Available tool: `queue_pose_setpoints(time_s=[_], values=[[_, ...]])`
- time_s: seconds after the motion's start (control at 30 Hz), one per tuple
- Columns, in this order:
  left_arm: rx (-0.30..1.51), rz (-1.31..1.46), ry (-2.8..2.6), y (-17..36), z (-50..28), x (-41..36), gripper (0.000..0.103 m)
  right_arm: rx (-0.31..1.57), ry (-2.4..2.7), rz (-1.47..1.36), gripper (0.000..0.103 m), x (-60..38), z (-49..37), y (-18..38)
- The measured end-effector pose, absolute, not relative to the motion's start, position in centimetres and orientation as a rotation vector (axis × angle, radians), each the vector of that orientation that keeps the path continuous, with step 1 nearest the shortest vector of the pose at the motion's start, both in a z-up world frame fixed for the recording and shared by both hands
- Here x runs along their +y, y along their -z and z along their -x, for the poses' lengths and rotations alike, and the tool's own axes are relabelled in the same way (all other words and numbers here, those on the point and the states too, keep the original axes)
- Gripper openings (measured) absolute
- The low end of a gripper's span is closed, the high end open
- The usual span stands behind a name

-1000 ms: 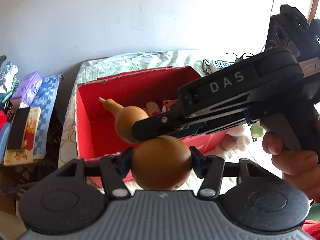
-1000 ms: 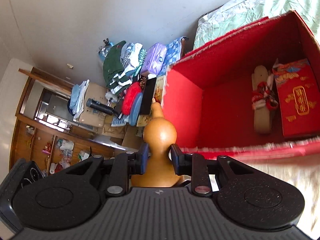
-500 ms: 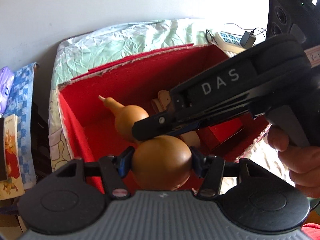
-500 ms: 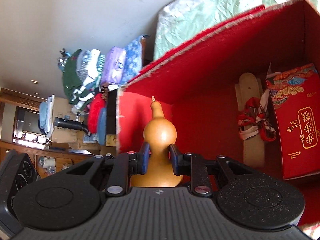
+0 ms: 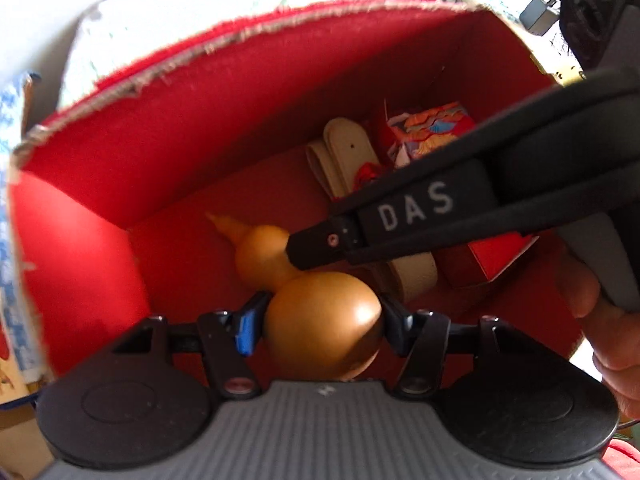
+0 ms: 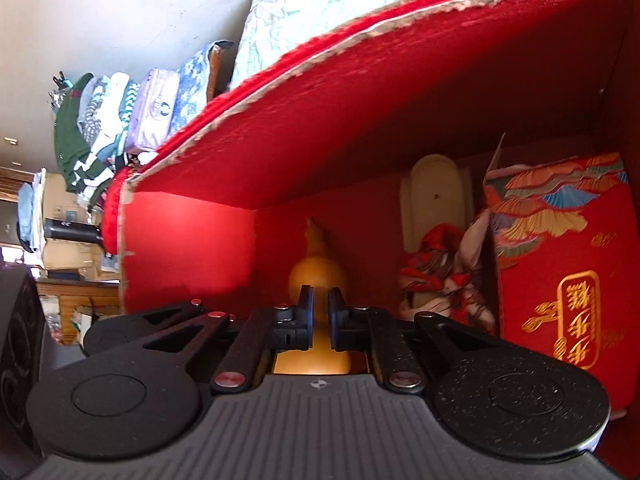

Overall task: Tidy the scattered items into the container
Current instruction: 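Lower the gourd into the red box and open the left gripper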

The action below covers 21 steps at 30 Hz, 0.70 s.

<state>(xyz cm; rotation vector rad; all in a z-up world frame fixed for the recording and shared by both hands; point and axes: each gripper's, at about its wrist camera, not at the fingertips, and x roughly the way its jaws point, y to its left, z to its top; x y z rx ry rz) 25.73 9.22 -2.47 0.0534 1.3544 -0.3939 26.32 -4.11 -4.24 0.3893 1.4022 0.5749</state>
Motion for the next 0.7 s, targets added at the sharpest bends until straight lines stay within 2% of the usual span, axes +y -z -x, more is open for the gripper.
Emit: queue_pose_setpoints(time_s=[0.27, 0.53, 0.7], values=[[1.510, -0.079, 0.426, 4.4, -27.3, 7.4, 0.057, 1.315, -0.615, -0.330, 0.014, -6.3, -26.8, 3.6], [1.524, -0.123, 0.504, 4.7, -28.1, 6.6, 0.059, 1.277, -0.617, -0.476, 0.015, -9.5, -26.8, 4.3], [1.509, -0.111, 0.517, 4.7, -27.6, 6.6, 0.060, 1.262, -0.578, -0.408, 0.015, -9.3, -26.4, 4.1]])
